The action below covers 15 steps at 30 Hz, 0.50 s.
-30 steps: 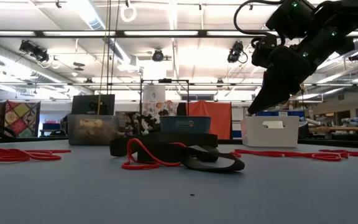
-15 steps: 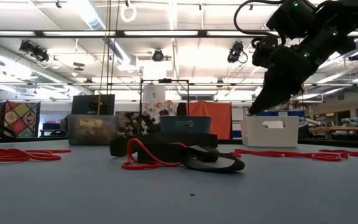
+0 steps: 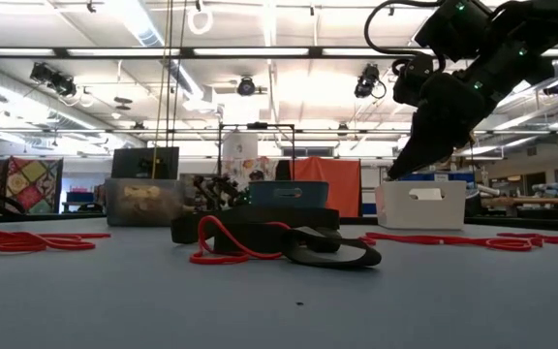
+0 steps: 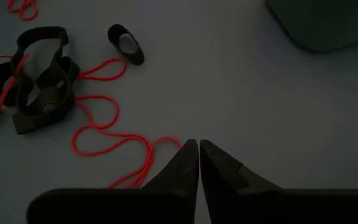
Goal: Sort rubber bands into baskets
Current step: Put the black rubber band into the blue bin
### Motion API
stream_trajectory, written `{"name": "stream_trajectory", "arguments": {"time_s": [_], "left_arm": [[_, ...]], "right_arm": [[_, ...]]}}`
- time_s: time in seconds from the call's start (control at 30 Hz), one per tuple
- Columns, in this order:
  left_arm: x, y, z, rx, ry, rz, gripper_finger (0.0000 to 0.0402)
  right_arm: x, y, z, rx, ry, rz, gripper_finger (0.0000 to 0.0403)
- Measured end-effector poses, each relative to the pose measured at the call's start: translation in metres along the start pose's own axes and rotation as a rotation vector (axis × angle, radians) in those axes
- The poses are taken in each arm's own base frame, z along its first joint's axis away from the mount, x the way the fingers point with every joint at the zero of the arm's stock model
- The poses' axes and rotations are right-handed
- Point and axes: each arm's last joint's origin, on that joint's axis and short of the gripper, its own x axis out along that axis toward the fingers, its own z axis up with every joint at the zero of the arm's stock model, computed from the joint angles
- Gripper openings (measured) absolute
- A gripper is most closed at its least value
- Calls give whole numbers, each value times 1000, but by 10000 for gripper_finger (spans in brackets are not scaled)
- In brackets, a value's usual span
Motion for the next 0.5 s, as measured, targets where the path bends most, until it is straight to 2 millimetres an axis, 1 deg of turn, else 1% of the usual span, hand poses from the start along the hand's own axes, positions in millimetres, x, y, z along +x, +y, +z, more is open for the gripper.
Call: {"name": "stream_trajectory", "arguments": {"time_s": [0.13, 0.27, 0.33, 0.4, 0.47, 0.5], "left_arm": [[15, 0, -6, 15, 63, 47, 130], [20, 0, -8, 17, 97, 59, 121], [17, 0, -7, 28, 95, 48, 100], [14, 1, -4, 45, 91, 41, 67], [12, 4, 2, 64, 86, 45, 26], [10, 5, 5, 68, 80, 48, 14]], "right_arm": [[0, 0, 0, 0, 0, 0, 30], [0, 0, 0, -1, 0, 0, 30], [0, 0, 0, 0, 0, 0, 30], [0, 0, 0, 0, -3, 1, 30], [0, 0, 1, 0, -7, 2, 30], [0, 0, 1, 0, -8, 2, 30]]}}
